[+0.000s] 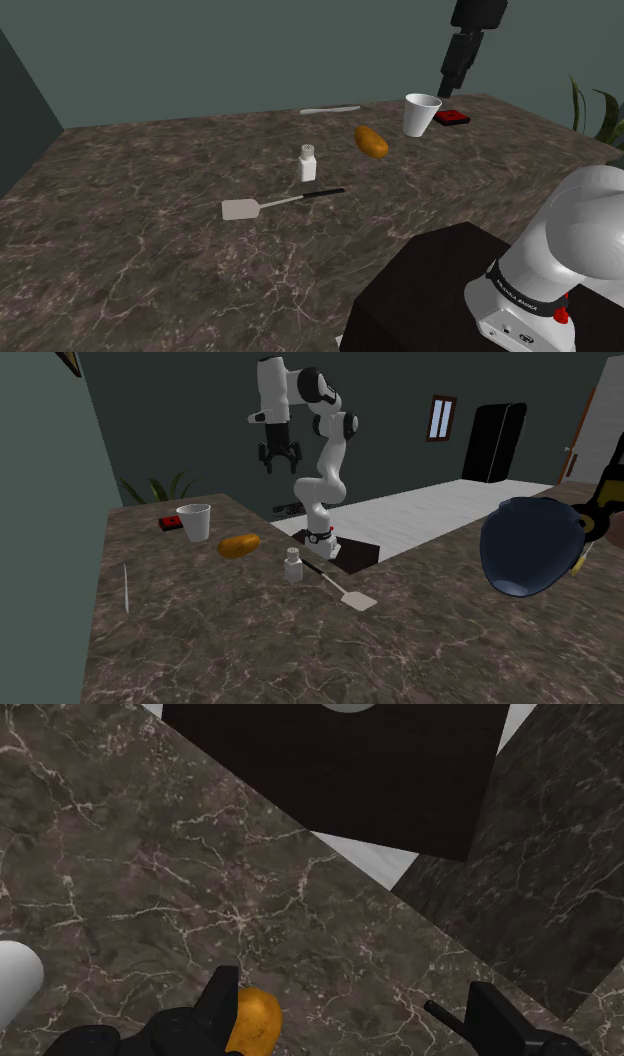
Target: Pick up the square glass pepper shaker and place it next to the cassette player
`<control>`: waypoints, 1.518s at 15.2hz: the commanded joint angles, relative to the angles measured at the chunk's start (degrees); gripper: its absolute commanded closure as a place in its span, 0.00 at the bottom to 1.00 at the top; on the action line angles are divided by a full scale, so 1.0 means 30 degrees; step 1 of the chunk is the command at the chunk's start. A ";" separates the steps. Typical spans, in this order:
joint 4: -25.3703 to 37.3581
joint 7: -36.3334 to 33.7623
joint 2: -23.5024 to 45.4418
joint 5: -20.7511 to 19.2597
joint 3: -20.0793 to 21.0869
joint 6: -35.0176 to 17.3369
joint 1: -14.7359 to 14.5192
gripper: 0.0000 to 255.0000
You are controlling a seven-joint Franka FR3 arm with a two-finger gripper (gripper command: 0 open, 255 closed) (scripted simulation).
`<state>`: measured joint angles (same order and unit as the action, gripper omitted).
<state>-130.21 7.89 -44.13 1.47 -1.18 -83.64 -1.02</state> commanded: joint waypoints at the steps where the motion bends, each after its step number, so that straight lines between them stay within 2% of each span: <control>1: 0.0000 0.0000 0.0000 0.0000 0.0000 0.0000 0.0000 0.00; 7: -0.0436 -0.2296 0.2202 0.0841 0.1963 -0.3223 -0.0322 0.00; 13: 0.0130 -0.4616 0.5245 0.1055 0.3842 -0.6245 -0.0482 0.00; 18: 0.1368 -0.6711 0.8292 0.0555 0.5297 -0.8408 -0.0478 0.00; 23: 0.3305 -0.9047 1.1712 -0.0708 0.6550 -1.0055 -0.0471 0.00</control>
<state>-122.17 -17.63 -11.49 0.34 17.68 -113.08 -2.44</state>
